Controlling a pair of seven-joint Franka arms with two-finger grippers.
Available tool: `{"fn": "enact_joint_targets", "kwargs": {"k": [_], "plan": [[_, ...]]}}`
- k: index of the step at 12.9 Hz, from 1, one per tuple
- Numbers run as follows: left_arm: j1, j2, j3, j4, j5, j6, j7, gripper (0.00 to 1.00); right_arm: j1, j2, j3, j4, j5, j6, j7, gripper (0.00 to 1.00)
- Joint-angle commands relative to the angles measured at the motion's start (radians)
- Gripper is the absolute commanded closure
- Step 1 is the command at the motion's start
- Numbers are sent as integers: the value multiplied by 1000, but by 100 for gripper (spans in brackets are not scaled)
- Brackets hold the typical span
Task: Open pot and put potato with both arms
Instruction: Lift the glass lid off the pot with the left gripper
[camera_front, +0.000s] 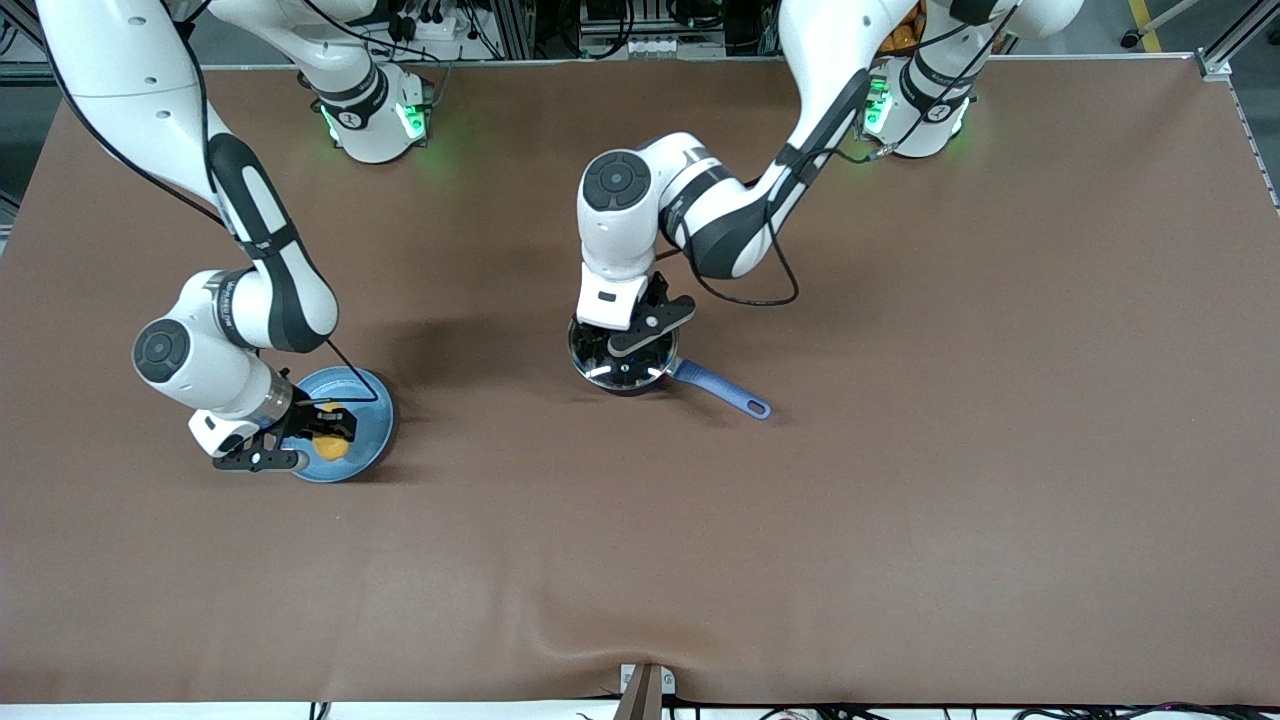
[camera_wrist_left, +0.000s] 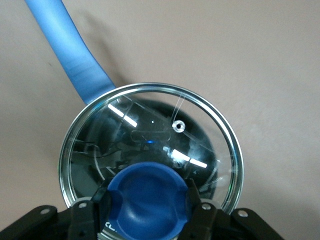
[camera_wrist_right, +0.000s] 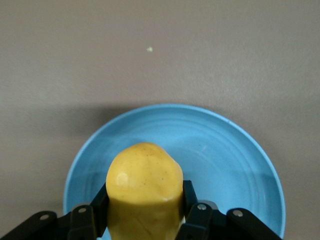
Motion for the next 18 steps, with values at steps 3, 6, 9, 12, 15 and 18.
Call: {"fn": "enact_joint_targets", "kwargs": {"k": [3,6,9,12,15,18], "plan": [[111,-185,1,-20,27,-252,195,100,28,-88,5,65,20,-203,24,100],[255,-263,0,-54,27,-339,409,100,140,-111,5,76,20,-220,202,100],[435,-340,-5,-147,27,-340,699,100,269,-130,6,76,22,-230,325,100],[595,-355,-8,-221,24,-302,916,100,415,-128,6,77,23,-193,478,100],[727,-367,-11,-391,-16,-95,1089,100,548,-117,5,77,23,-144,618,100],[764,-355,-10,-520,-20,66,1139,100,651,-108,5,77,22,-112,759,100]]}}
